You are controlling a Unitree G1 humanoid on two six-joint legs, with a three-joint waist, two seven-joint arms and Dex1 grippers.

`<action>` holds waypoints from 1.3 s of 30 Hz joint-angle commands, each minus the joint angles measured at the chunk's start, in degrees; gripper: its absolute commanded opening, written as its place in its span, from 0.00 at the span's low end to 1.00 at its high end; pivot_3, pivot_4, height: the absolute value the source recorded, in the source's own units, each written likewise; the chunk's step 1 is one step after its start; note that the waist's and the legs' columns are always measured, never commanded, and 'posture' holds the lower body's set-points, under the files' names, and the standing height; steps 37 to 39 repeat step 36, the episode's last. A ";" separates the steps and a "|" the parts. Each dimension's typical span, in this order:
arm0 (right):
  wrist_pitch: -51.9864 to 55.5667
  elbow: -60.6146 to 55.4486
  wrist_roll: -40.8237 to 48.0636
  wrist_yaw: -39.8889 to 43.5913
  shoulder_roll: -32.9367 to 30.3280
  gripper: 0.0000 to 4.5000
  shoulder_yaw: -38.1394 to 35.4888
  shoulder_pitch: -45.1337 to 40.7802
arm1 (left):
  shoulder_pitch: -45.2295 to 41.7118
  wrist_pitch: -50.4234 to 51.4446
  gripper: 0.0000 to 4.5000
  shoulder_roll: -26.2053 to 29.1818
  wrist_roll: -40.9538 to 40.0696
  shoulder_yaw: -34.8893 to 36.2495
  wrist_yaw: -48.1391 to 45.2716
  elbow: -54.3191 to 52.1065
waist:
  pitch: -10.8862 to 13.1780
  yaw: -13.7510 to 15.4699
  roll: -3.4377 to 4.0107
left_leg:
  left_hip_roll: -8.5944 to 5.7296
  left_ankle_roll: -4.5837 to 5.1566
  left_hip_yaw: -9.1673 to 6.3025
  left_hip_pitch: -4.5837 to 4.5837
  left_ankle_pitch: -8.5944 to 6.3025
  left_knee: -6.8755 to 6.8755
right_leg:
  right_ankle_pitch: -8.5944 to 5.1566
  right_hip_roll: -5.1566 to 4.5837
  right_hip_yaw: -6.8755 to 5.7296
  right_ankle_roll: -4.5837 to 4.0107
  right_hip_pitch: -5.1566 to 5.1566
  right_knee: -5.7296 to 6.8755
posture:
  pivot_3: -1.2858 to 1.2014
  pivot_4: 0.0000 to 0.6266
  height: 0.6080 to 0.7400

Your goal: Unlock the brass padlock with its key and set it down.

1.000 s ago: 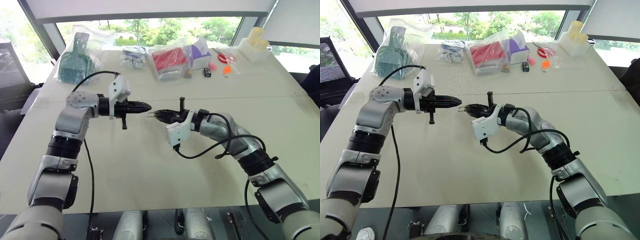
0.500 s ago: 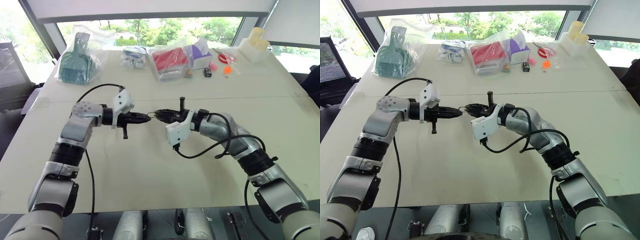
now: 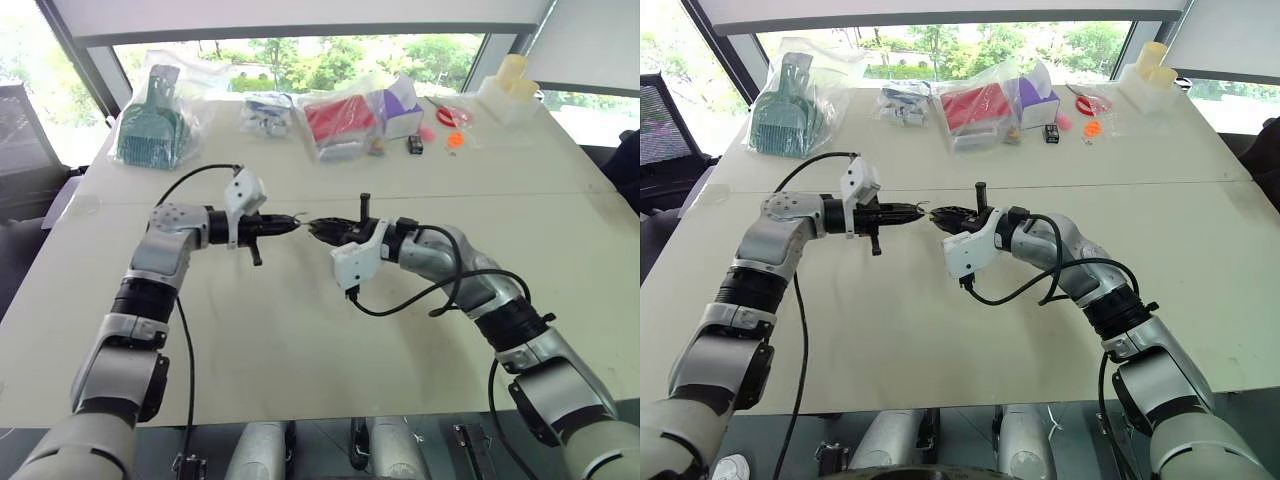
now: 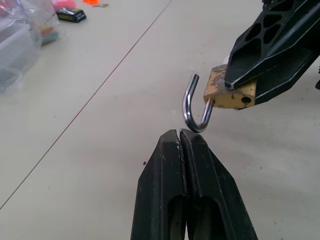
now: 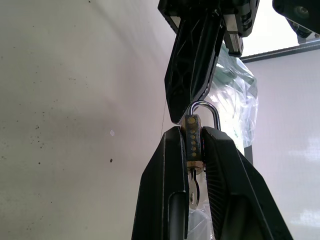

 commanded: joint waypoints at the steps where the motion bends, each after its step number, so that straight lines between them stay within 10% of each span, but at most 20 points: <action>1: -0.14 -0.27 1.15 -0.40 0.00 0.01 -1.46 -0.32 | 1.15 -0.46 0.00 2.18 0.27 0.81 -0.70 -2.61 | 0.00 -0.05 0.00 | 0.00 0.00 -0.01 0.00 0.00 0.00 | 0.00 0.00 0.00 0.00 0.00 0.00 | 0.52 0.24 1.00; 14: -5.78 15.11 -3.38 -6.09 0.26 0.01 1.49 -0.13 | 9.19 2.98 0.00 5.20 -0.36 2.46 3.37 -10.75 | 0.00 -0.03 0.00 | 0.00 0.00 -0.01 0.00 0.00 0.00 | 0.00 -0.01 0.01 0.00 0.00 0.01 | 0.52 0.24 1.00; 23: -3.21 9.05 2.52 3.61 -3.21 0.99 0.44 2.95 | 13.75 11.19 0.00 5.80 -3.70 3.05 4.81 -21.72 | 0.00 -0.64 0.00 | 0.01 -0.01 -0.04 0.01 0.01 0.00 | 0.00 -0.01 0.02 0.00 0.00 0.03 | 0.52 0.24 1.00; 34: 52.16 -21.35 39.69 22.88 -7.70 0.99 -17.21 13.62 | 16.97 15.57 0.00 8.36 -7.48 5.75 5.89 -28.44 | 0.00 -0.63 0.00 | 0.04 0.00 -0.05 0.05 0.00 0.00 | 0.00 -0.04 0.02 -0.01 0.02 0.08 | 0.52 0.24 1.00; 39: 58.00 -23.99 42.22 23.52 -8.62 0.99 -18.19 14.29 | 17.67 17.15 0.00 8.81 -9.07 6.43 5.67 -29.66 | 0.00 -0.62 0.01 | 0.04 0.00 -0.06 0.07 0.00 0.00 | 0.00 -0.05 0.02 -0.02 0.03 0.09 | 0.52 0.24 1.00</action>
